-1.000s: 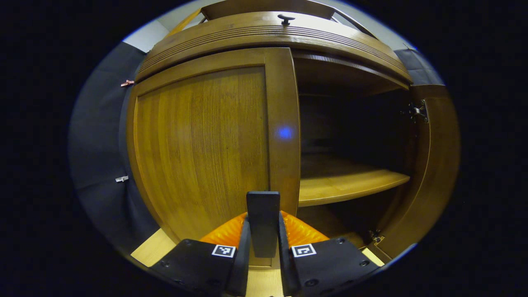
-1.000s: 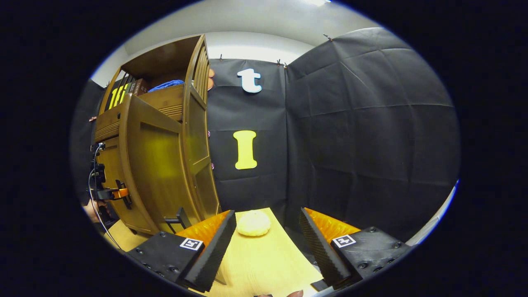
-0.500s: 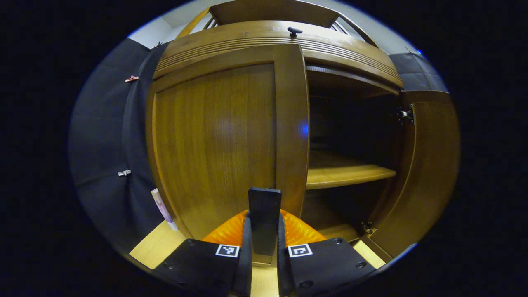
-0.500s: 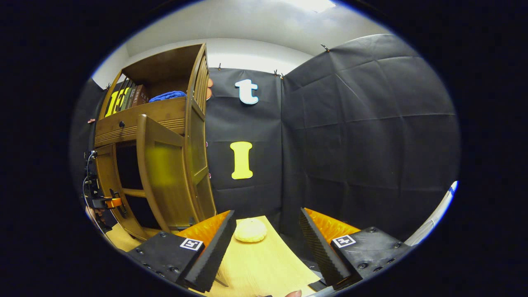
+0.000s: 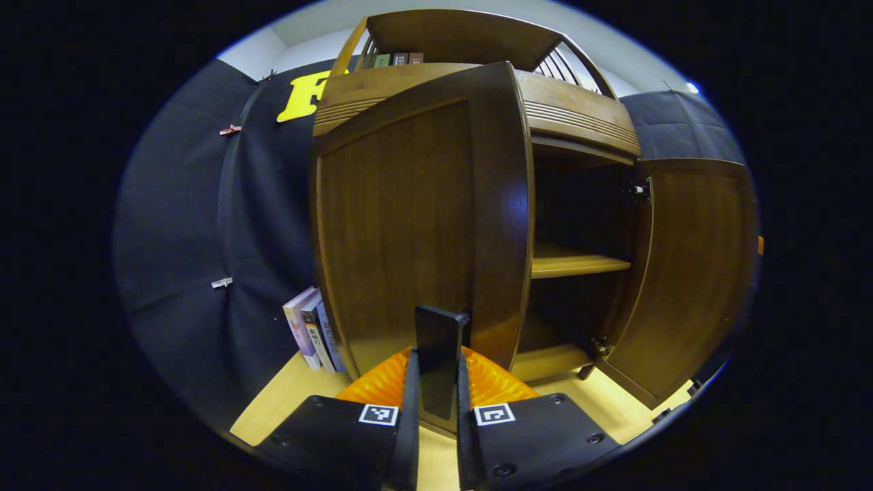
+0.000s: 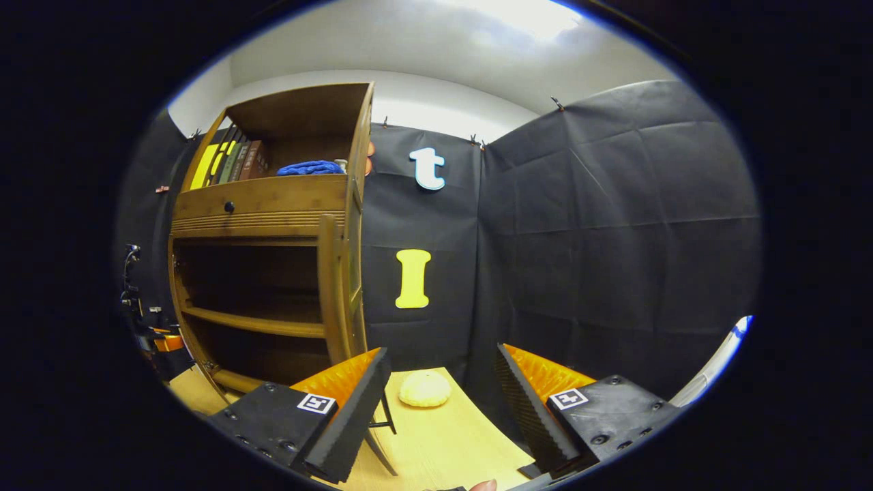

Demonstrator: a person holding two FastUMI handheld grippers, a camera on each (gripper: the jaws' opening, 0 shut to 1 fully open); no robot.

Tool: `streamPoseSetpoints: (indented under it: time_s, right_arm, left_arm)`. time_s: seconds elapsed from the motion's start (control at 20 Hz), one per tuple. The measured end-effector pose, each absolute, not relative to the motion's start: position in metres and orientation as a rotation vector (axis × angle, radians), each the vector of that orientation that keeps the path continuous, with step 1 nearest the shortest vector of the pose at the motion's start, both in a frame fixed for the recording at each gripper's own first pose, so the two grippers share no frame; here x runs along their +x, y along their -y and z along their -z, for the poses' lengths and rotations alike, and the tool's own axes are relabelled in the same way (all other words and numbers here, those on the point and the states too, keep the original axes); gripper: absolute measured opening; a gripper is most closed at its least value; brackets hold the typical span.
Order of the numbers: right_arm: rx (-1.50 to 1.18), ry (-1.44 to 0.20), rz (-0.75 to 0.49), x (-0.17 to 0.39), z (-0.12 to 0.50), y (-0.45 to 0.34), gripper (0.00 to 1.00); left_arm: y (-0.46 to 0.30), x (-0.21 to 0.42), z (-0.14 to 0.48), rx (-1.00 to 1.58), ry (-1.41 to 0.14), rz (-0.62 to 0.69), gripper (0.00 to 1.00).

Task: Open the right door of the double-door shoe cabinet with the right hand, and open the left door with the left hand.

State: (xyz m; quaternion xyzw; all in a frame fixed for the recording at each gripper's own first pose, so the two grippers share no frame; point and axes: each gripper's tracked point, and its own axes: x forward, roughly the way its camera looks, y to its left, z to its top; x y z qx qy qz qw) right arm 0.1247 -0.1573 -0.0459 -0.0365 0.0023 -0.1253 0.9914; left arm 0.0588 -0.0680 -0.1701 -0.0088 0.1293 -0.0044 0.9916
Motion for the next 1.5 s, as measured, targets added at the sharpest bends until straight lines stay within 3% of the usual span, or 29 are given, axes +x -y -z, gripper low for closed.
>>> streamPoseSetpoints:
  time_s: [0.25,0.3,0.35,0.55,0.65,1.0,1.5]
  right_arm:
    - [-0.067,-0.009,0.233,0.115,0.045,0.111,1.0]
    - [-0.067,-0.011,0.226,0.115,0.047,0.103,0.92]
    - [-0.065,-0.011,0.218,0.112,0.048,0.093,0.98]
    - [-0.06,-0.023,0.188,0.111,0.053,0.061,0.92]
    - [-0.046,-0.03,0.182,0.109,0.058,0.046,1.0]
    - [-0.047,-0.041,0.156,0.104,0.067,-0.004,0.98]
    - [-0.067,-0.049,0.148,0.102,0.072,-0.027,0.97]
  left_arm:
    - [0.04,0.033,0.17,-0.014,-0.244,0.015,0.24]
    - [0.034,0.03,0.17,-0.015,-0.241,0.015,0.23]
    - [0.027,0.025,0.17,-0.017,-0.238,0.013,0.23]
    - [0.002,0.01,0.17,-0.022,-0.227,0.015,0.2]
    - [-0.009,0.004,0.171,-0.021,-0.223,0.027,0.18]
    - [-0.044,-0.008,0.17,-0.027,-0.201,0.078,0.12]
    - [-0.091,-0.014,0.17,-0.046,-0.187,0.078,0.1]
